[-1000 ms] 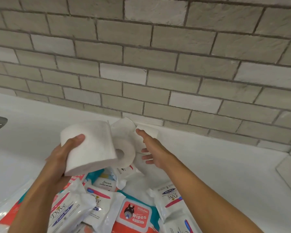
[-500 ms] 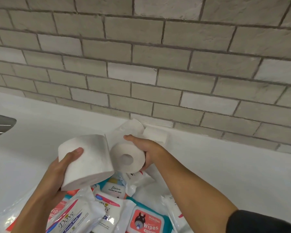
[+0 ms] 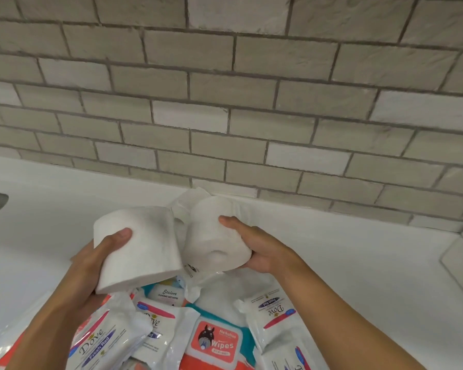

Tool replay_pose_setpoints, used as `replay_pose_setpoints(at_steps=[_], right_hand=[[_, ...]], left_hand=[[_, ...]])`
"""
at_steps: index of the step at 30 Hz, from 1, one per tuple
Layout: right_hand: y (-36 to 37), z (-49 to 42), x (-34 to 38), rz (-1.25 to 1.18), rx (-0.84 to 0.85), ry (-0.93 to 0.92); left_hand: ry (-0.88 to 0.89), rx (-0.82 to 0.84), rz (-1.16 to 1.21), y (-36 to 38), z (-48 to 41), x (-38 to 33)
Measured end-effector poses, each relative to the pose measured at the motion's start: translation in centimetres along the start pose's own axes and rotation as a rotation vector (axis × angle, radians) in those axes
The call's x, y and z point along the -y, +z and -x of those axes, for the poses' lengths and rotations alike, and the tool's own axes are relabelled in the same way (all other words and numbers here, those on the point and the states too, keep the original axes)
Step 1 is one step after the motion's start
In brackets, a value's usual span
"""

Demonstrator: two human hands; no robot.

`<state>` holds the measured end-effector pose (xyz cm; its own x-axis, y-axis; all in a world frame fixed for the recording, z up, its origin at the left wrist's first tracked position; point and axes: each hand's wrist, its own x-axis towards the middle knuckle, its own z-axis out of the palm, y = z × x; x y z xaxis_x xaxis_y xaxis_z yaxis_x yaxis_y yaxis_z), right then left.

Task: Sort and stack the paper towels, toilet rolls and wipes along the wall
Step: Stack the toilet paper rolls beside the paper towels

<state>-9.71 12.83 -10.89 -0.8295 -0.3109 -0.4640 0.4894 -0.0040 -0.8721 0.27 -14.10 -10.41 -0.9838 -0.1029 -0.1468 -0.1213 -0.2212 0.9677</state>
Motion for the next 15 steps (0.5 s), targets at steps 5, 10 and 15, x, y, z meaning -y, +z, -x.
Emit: replay_pose_setpoints(at_steps=[5, 10, 15], right_hand=[[-4.2, 5.5, -0.9, -0.093, -0.032, -0.172], [-9.2, 10.5, -2.3, -0.071, -0.119, -0.319], [-14.7, 13.9, -4.1, 0.004, -0.340, -0.402]], left_hand=[[0.044, 0.085, -0.001, 3.4, 0.8, -0.2], [0.081, 0.149, -0.037, 8.0, 1.7, 0.4], [0.123, 0.145, -0.034, 13.6, 2.7, 1.8]])
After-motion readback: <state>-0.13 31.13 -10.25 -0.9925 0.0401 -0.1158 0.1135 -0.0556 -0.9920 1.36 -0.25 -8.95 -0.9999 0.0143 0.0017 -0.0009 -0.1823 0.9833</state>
